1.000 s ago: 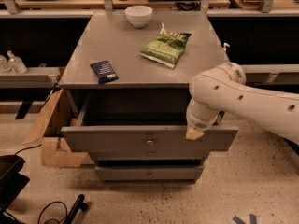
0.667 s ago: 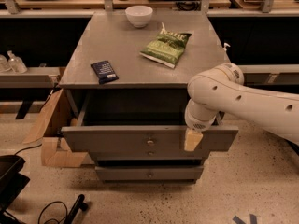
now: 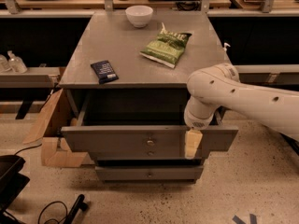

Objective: Open top drawer

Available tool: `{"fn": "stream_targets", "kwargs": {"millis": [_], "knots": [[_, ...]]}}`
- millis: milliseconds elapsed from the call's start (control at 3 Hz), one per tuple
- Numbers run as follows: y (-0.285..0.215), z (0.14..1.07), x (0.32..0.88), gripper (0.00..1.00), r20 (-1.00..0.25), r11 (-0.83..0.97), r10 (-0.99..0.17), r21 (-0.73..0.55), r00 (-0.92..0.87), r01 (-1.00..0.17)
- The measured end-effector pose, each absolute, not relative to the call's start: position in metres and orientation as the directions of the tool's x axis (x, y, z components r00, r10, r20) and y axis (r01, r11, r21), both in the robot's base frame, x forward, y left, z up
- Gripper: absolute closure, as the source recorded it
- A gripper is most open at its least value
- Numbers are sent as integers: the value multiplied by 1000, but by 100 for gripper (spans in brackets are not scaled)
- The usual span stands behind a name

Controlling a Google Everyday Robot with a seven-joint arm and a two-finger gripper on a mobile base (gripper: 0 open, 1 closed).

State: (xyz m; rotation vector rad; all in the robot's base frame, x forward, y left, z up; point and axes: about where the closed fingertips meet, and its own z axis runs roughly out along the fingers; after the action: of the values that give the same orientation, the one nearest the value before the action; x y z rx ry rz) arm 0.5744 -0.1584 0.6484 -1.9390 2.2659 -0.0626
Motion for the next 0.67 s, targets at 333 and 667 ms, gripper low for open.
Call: {"fn": "stream_targets", "kwargs": {"millis": [333,667], "knots": [[-159,632,559,25,-85,187,-980,-65,-181,-980],[-153,637,533,48,-11,188,-982,-34,-188,-982]]}}
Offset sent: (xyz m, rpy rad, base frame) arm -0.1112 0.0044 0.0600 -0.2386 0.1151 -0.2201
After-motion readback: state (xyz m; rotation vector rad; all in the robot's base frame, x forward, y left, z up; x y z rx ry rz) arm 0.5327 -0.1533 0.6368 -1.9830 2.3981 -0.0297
